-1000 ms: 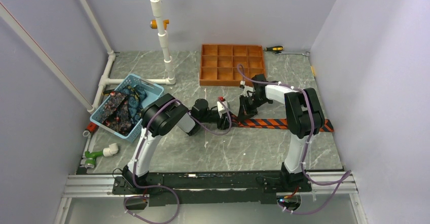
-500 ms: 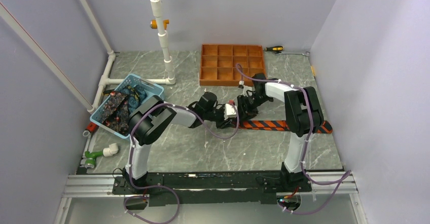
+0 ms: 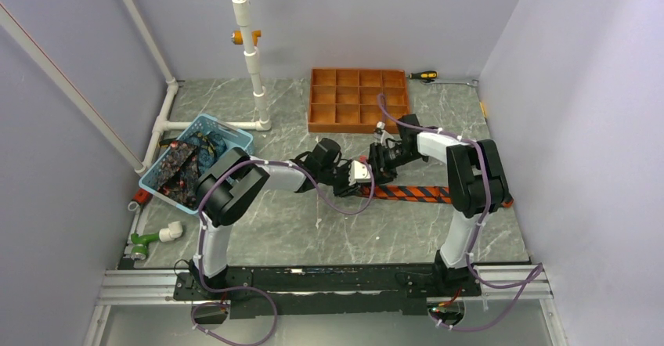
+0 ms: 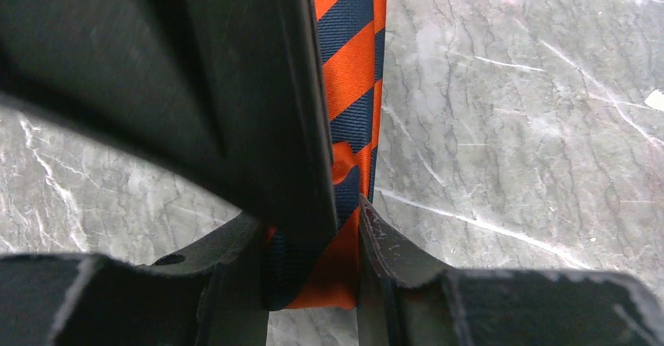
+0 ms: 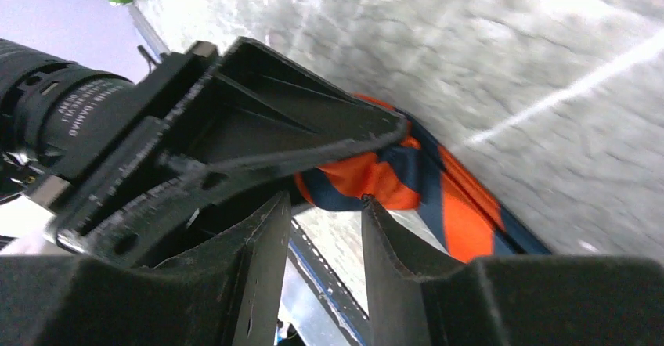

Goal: Roll the ties
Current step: Roll the tie at the center of the board.

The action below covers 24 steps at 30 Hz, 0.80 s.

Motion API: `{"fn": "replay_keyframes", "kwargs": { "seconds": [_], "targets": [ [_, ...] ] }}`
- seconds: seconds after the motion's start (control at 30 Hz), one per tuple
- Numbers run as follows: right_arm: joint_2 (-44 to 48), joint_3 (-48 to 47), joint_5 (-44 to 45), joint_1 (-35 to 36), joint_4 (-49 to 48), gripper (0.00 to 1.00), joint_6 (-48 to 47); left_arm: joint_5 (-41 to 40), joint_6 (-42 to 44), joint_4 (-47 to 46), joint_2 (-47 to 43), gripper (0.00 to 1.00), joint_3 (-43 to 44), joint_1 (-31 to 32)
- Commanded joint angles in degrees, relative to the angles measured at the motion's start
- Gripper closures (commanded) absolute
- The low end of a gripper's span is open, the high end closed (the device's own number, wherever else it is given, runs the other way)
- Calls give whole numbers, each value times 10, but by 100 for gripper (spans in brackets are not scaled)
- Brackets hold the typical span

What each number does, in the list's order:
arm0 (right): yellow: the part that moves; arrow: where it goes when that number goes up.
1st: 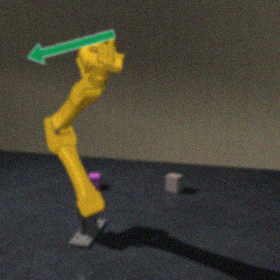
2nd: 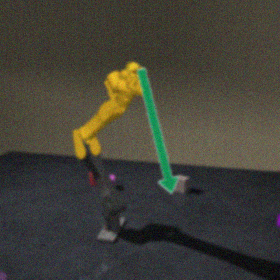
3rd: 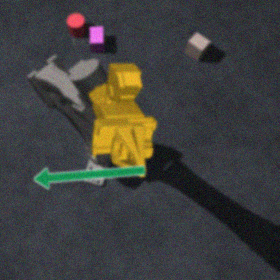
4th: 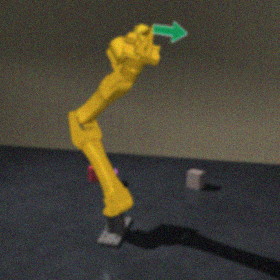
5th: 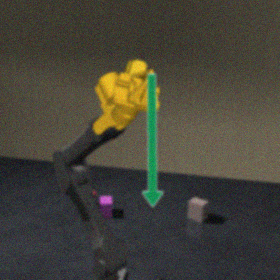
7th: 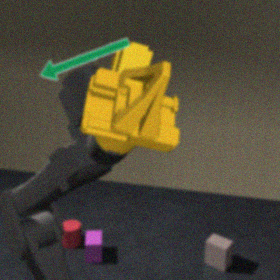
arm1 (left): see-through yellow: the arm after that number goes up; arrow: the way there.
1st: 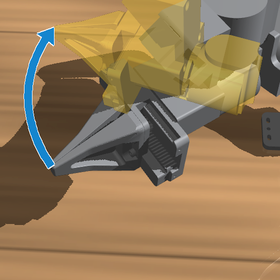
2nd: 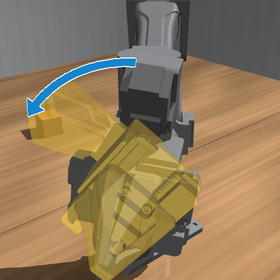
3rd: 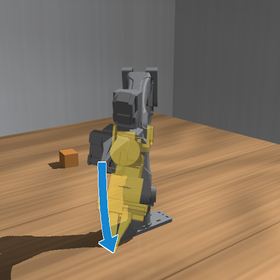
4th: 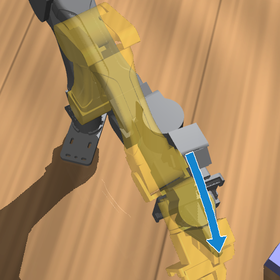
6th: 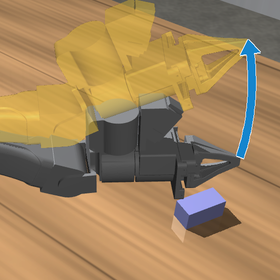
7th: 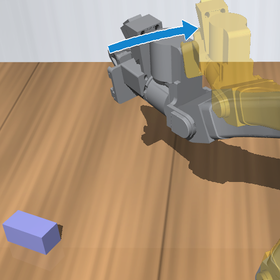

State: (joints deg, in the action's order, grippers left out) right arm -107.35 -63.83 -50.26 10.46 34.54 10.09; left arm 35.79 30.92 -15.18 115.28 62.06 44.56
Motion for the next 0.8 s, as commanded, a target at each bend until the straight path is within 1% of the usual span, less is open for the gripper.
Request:
{"fn": "replay_keyframes", "kwargs": {
  "seconds": [0.0,0.17,0.23,0.27,0.37,0.4,0.47,0.53,0.6,0.67,0.77],
  "targets": [
    [-2,-7,-34,18,-68,58,57,-100,33,178,45,95,-40,-2],
    [-32,-19,13,35,-61,58,35,-100,31,184,45,95,-37,-1],
    [-45,-22,36,38,-51,60,27,-98,31,188,46,95,-34,-1],
    [-50,-22,44,38,-48,68,21,-98,31,189,48,95,-34,-1],
    [-57,-21,75,37,-39,98,5,-93,39,190,47,95,-33,-1],
    [-59,-19,81,37,-37,100,1,-90,41,192,48,94,-33,0],
    [-67,-10,87,30,-35,100,-8,-77,46,195,48,92,-33,0],
    [-83,2,84,20,-29,100,-17,-51,52,187,44,87,-39,-4],
    [-98,11,80,5,-26,100,-23,-33,49,168,42,72,-44,-6],
    [-108,17,79,-8,-23,100,-28,-14,41,143,45,62,-44,-12],
    [-121,18,92,-18,-17,100,-34,21,19,89,50,54,-50,-20]
  ]
}}
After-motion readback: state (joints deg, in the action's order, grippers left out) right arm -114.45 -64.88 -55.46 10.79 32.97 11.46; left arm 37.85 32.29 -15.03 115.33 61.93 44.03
